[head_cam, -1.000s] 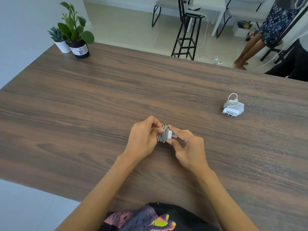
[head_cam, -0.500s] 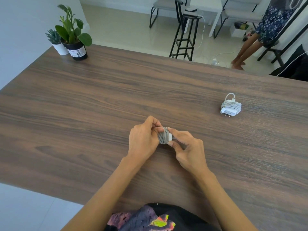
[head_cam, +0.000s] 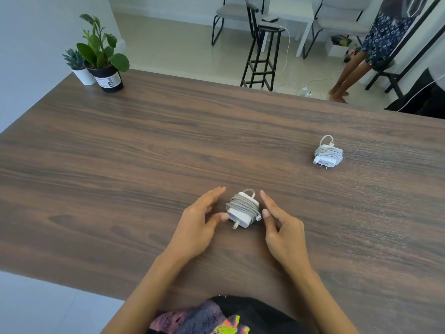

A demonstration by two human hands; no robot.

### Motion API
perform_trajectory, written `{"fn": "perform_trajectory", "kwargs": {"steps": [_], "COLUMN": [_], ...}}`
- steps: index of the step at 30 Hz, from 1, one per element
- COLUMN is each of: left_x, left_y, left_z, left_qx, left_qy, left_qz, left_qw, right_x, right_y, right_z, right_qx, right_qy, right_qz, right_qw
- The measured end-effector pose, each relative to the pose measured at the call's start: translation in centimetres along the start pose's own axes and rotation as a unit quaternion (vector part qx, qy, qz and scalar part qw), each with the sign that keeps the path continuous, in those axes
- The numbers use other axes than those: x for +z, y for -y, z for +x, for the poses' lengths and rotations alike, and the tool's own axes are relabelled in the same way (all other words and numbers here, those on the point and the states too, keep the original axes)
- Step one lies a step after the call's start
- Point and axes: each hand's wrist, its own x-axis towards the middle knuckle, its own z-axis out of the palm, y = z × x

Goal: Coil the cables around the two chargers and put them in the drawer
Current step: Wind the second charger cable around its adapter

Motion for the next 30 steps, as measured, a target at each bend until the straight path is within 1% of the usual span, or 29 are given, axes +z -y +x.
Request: {"fn": "perform_trajectory", "kwargs": {"steps": [2,4,6,9,10,14,18,21,25,30], "left_x": [0.4,0.8,1.3,2.2,2.6,5.0,7.7,9.5,10.8,11.5], "left_y": [0.5,0.7,0.6,0.5,0.4,0.0,-1.1,-1.9,-2.4,-2.2], "left_z": [-0.1,-0.1,0.1,0.7,0.9,3.1,7.3,10.9,14.3,16.4], "left_qx": [0.018,0.033,0.039,0.038,0.038,0.049,0.069,0.092,0.109,0.116], "left_qy": [0.035,0.044,0.054,0.053,0.045,0.012,-0.028,-0.023,-0.029,-0.049], "left_qz": [0.017,0.030,0.026,0.011,0.006,-0.011,0.029,0.074,0.103,0.102], "left_qw": [0.999,0.998,0.997,0.998,0.998,0.999,0.997,0.993,0.988,0.987], "right_x": [-0.1,-0.3,-0.4,0.0,0.1,-0.1,-1.3,-2.4,-3.1,-3.4], "right_y": [-0.3,-0.5,-0.3,-0.2,-0.3,-0.9,-1.8,-2.4,-3.4,-4.3], "right_z": [-0.9,-1.7,-2.6,-3.2,-2.9,-0.2,4.1,7.1,9.8,12.1], "right_qx": [0.022,0.034,0.031,0.029,0.038,0.064,0.053,0.043,0.028,0.016], "right_qy": [-0.007,-0.007,0.017,0.059,0.052,-0.024,-0.072,-0.111,-0.126,-0.131], "right_qz": [0.016,0.038,0.036,-0.005,-0.008,-0.005,-0.031,-0.072,-0.098,-0.095], "right_qw": [1.000,0.999,0.999,0.998,0.998,0.998,0.995,0.990,0.987,0.987]}}
